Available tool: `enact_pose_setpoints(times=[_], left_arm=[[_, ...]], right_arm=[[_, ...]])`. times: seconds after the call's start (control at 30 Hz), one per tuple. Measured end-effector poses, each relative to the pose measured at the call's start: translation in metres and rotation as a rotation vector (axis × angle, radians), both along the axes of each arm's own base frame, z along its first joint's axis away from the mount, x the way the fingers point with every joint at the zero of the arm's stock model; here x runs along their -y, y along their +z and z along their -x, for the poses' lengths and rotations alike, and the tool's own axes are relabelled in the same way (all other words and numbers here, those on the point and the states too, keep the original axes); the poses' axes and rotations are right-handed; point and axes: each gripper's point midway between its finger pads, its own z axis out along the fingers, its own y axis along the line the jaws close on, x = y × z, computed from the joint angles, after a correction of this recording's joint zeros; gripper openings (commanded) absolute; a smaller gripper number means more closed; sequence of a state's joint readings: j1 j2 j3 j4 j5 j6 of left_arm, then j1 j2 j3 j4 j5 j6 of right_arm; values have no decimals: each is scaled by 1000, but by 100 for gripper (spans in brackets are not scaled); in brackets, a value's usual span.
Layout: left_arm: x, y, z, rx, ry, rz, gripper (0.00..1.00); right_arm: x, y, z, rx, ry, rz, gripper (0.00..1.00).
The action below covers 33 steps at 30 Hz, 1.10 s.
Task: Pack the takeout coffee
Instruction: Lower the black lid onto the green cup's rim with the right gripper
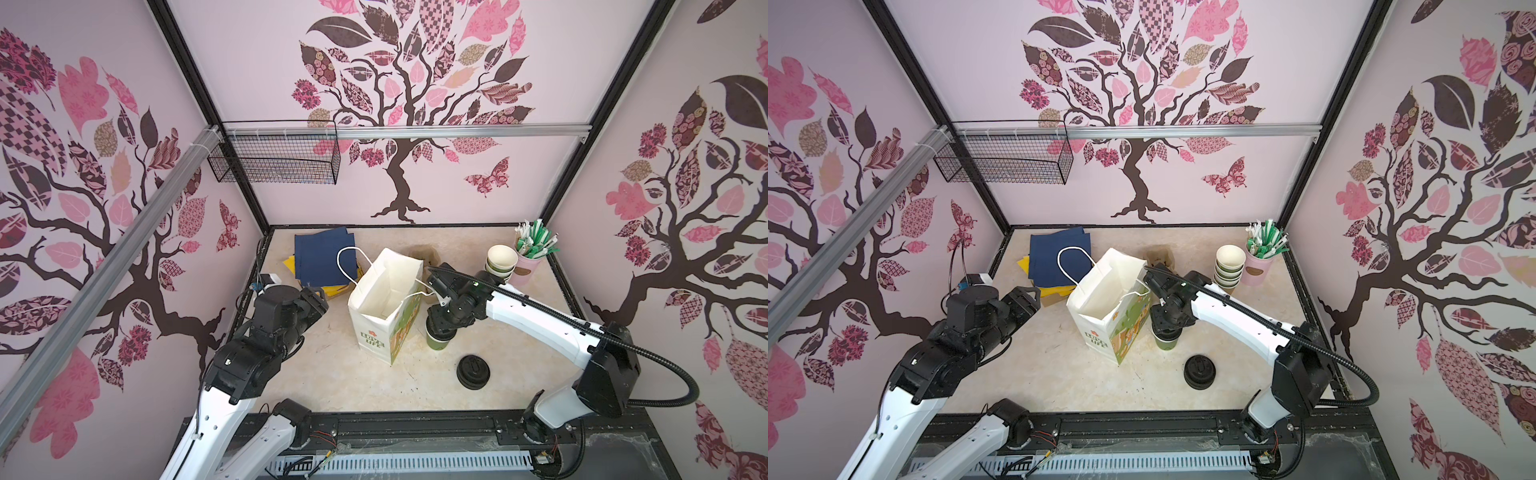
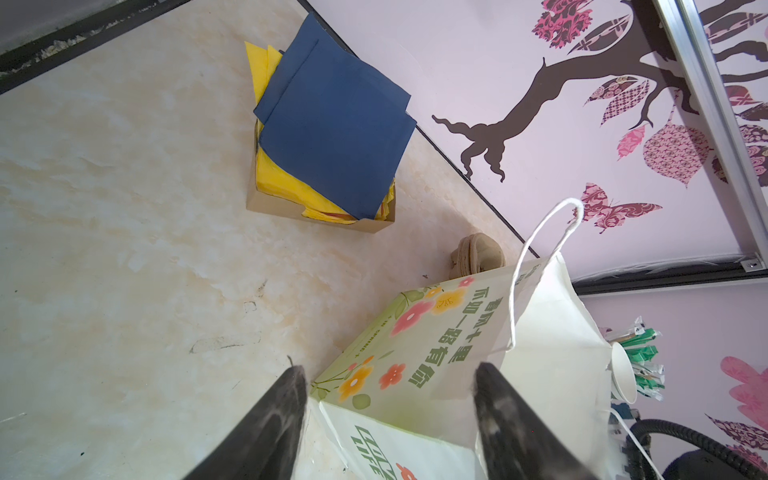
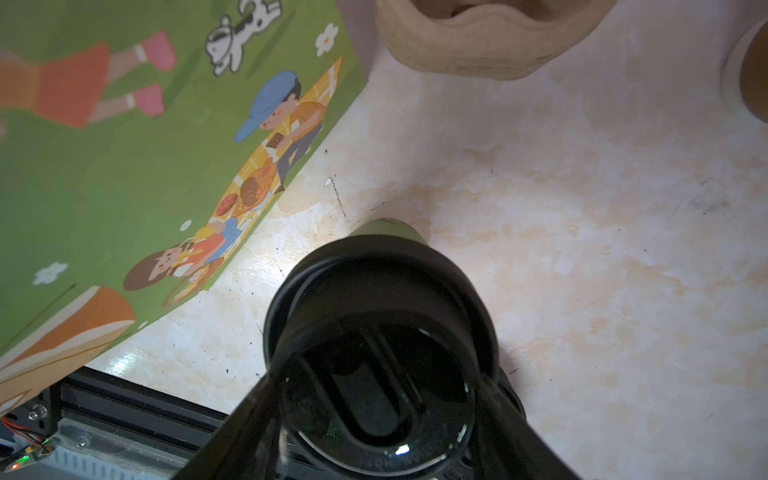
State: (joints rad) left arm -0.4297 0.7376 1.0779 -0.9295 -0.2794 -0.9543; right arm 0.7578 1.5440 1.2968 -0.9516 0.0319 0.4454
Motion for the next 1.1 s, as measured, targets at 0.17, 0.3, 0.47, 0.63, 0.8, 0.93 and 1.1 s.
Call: enact_pose_setpoints(times=[0.17, 0.3, 0.47, 0.63, 0.8, 0.93, 1.1], left_arm=[[0, 0, 0, 0, 1, -1, 67], [0, 0, 0, 1, 2, -1, 68], [-1, 0, 0, -1, 3, -3, 68], [-1, 0, 0, -1, 3, -3, 68], [0, 0, -1, -2, 3, -3, 68], [0, 0, -1, -2, 3, -3, 68], [0, -1, -1, -2, 3, -3, 68]], right_arm=[[-1, -2, 0, -10, 1, -4, 67], [-1, -3, -1, -11, 0, -4, 67], [-1, -3, -2, -17, -6, -9, 67], [0, -3, -2, -17, -10, -8, 67], [1, -2, 0, -25, -10, -4, 67], [0, -2, 1, -32, -7, -13, 67], [-2, -2, 2, -39, -4, -21, 67]])
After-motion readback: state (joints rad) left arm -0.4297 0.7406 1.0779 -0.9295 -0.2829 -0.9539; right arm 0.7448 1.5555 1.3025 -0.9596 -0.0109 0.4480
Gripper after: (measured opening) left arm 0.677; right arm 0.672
